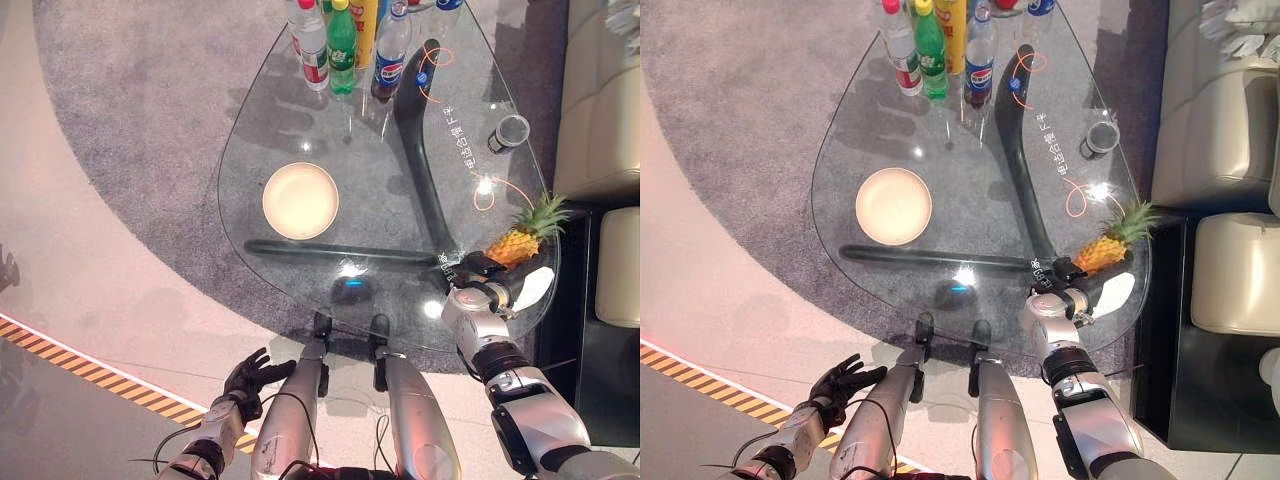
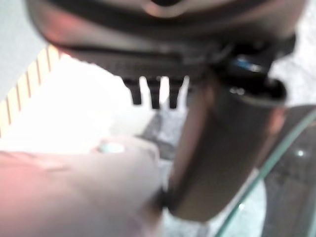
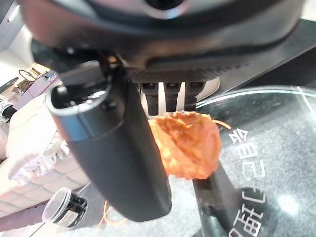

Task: Pick up the fruit to the plate

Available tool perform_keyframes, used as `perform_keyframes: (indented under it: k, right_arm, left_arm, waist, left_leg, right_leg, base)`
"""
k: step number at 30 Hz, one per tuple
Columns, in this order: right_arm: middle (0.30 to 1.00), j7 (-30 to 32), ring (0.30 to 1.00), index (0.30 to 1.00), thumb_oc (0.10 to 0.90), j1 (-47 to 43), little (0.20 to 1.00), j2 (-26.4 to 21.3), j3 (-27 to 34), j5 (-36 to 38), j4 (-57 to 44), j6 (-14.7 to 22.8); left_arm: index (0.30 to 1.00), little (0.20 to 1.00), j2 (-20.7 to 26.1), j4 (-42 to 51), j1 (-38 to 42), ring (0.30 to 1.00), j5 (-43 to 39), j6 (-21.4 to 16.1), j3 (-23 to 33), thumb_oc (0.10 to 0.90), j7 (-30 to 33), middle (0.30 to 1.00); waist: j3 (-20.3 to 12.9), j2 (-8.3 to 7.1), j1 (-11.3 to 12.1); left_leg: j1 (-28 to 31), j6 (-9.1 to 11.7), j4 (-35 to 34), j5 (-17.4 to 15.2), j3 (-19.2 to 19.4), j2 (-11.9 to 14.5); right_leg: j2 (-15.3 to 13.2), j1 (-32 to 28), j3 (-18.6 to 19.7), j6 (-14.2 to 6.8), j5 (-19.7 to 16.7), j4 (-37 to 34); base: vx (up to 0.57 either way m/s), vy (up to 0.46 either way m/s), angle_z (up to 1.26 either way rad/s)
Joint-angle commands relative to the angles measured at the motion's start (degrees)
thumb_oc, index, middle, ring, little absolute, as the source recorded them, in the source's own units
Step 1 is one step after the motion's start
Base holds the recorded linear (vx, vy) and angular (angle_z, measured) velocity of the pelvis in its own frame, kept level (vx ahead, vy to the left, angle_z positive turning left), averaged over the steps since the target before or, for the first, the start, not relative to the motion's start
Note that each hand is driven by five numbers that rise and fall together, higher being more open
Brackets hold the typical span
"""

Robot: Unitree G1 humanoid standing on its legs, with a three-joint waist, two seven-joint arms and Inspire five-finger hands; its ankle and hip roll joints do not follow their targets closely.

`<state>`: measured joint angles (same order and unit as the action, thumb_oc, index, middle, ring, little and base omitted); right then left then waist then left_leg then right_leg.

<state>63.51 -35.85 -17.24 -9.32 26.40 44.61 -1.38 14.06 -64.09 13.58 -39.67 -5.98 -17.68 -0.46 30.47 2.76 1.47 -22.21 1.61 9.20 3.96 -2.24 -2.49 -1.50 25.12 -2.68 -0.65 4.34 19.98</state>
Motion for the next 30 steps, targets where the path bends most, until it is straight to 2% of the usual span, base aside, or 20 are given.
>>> perform_keyframes:
  k: [1,5,14,21,30]
  right_arm:
    - [0.9,7.6,0.9,0.9,0.8,-0.7,0.9,-4.6,-0.5,-3.9,-5.3,1.8]
    - [0.9,8.0,0.9,0.9,0.8,0.0,0.9,-4.3,-0.5,-3.9,-6.1,1.7]
    - [0.9,6.6,0.9,0.9,0.8,1.3,0.9,-3.2,-0.4,2.4,-4.7,2.3]
    - [0.9,4.4,0.9,0.9,0.8,0.9,0.9,-2.8,0.9,9.4,-0.1,5.8]
    - [0.9,1.4,0.9,0.9,0.8,-1.7,0.9,-5.3,3.9,11.3,7.0,8.3]
  left_arm:
    - [0.9,0.9,-1.9,0.6,-3.6,0.9,-0.6,0.1,-3.1,0.8,0.9,0.9]
    - [0.9,0.9,-1.9,0.8,-3.9,0.9,-1.0,0.1,-3.3,0.8,0.9,0.9]
    - [0.9,0.9,-1.8,1.5,-3.7,0.9,-1.0,0.3,-3.1,0.8,0.9,0.9]
    - [0.9,0.9,-1.6,0.7,-2.9,0.9,-1.3,0.5,-3.1,0.8,0.1,0.9]
    - [0.9,0.9,-1.3,-0.2,-1.8,0.9,-1.3,0.4,-3.1,0.8,-0.6,0.9]
  waist:
    - [-0.7,-1.4,-0.2]
    - [-0.7,-1.51,-0.3]
    - [-0.7,-1.53,-0.4]
    - [-0.7,-1.24,-0.3]
    - [-0.7,-0.93,0.0]
  left_leg:
    - [-2.5,-1.4,8.7,-6.3,0.2,-2.9]
    - [-2.2,-1.4,8.5,-6.3,0.2,-2.9]
    - [-2.3,-1.5,8.4,-6.1,0.5,-2.9]
    - [-3.0,-1.4,8.8,-6.0,0.7,-2.7]
    - [-4.0,-1.4,9.2,-5.9,0.8,-2.6]
  right_leg:
    - [-0.4,-2.8,0.5,-0.4,-5.0,-7.1]
    - [-0.5,-3.1,0.6,-0.4,-5.0,-7.2]
    - [-0.5,-2.7,0.6,-0.4,-5.2,-7.1]
    - [-0.6,-1.8,0.4,-0.4,-5.3,-6.6]
    - [-0.6,-0.5,0.2,-0.7,-5.3,-5.8]
  base:
    - [0.0,0.0,0.0]
    - [0.0,0.0,0.0]
    - [0.0,0.0,0.0]
    - [0.0,0.0,0.0]
    - [0.0,-0.004,0.0]
